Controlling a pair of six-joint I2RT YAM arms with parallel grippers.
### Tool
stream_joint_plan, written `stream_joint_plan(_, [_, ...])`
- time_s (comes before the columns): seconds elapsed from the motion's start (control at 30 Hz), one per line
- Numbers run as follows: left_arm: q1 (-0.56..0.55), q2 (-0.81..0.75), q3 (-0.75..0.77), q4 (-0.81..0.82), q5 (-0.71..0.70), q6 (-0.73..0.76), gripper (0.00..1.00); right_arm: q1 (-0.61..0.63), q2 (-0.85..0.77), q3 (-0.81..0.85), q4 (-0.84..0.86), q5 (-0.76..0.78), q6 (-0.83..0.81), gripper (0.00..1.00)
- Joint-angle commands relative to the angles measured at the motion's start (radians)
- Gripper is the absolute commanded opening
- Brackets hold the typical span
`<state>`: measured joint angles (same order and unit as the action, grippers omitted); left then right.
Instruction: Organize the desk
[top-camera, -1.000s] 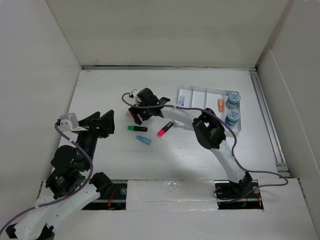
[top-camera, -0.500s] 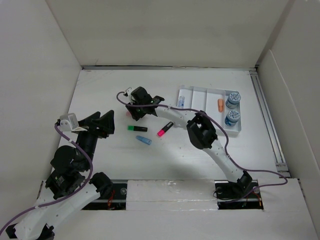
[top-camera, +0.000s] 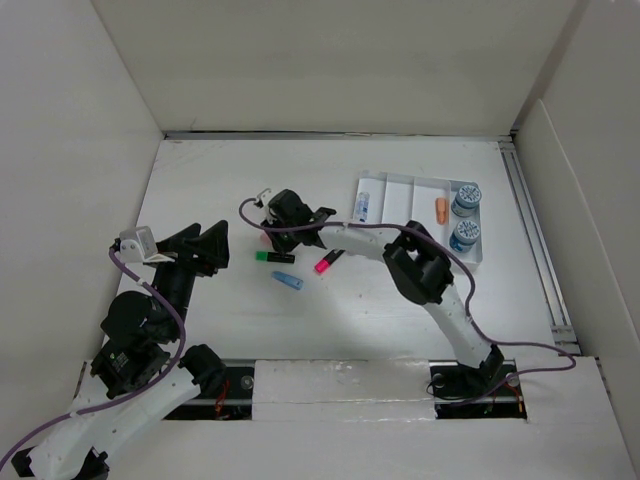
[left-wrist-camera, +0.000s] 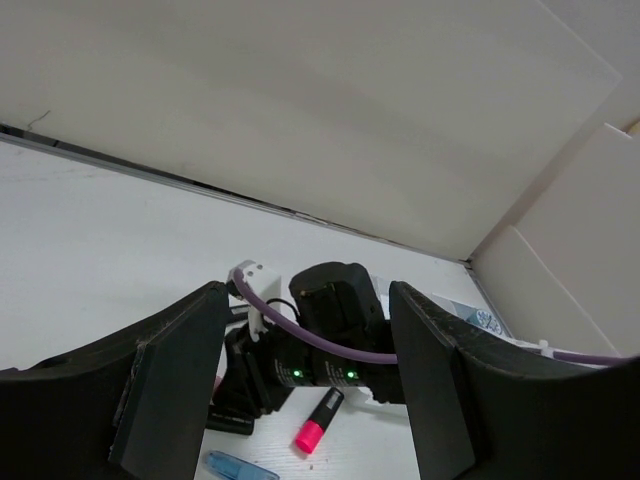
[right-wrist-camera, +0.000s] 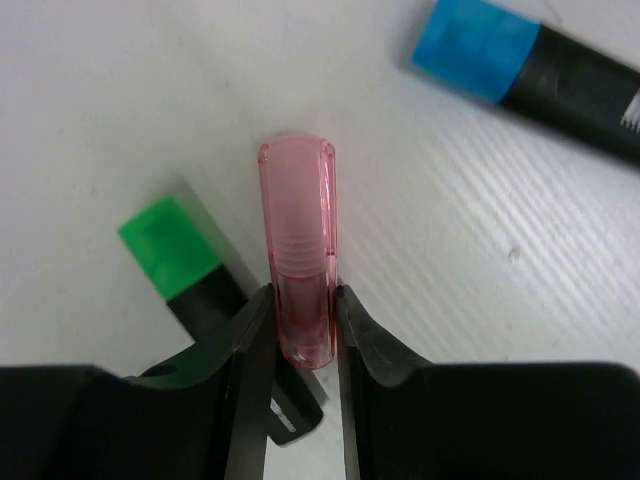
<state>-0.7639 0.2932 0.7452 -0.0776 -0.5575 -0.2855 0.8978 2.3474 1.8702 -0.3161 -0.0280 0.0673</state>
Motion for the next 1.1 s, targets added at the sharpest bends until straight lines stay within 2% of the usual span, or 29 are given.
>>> stream_joint_plan(0.0, [0.002,-0.002,-0.003,0.045,0.005,0.009,0.61,0.007,-0.146,-0.1,0.133,-0.032,0.042,0.13])
stream_joint_plan(0.2, [0.002,-0.006,-0.004,0.039,-0.004,0.006,0.61,-0.068,-0.359,-0.268,0.372,-0.067,0.162,0.12])
stream_joint_plan(0.33, [0.002,-0.006,-0.004,0.039,-0.001,0.006,0.61,-0.161,-0.517,-0.496,0.527,-0.06,0.247,0.12])
stream_joint_plan(0.5, [0.002,0.006,-0.007,0.039,0.002,0.002,0.61,-0.324,-0.74,-0.756,0.543,0.179,0.371,0.12])
stream_joint_plan(0.53, [0.002,0.009,-0.006,0.039,0.005,0.002,0.61,-0.382,-0.798,-0.849,0.543,0.233,0.408,0.12])
stream_joint_plan(0.57, [0.002,0.009,-0.007,0.041,0.01,0.002,0.61,-0.382,-0.798,-0.891,0.542,0.246,0.408,0.12])
stream_joint_plan(0.63, [0.002,0.017,-0.009,0.039,0.005,0.002,0.61,-0.509,-0.89,-1.022,0.528,0.251,0.465,0.12])
stream_joint_plan(0.8, [0.002,0.026,-0.01,0.042,0.007,0.002,0.61,-0.632,-0.95,-1.088,0.479,0.246,0.477,0.12])
stream_joint_plan(1.0, [0.002,0.035,-0.01,0.038,-0.001,0.003,0.61,-0.714,-0.909,-1.088,0.442,0.214,0.499,0.12])
stream_joint_plan(1.07, [0.002,0.034,-0.009,0.038,-0.004,0.003,0.62,-0.724,-0.883,-1.079,0.442,0.203,0.494,0.33])
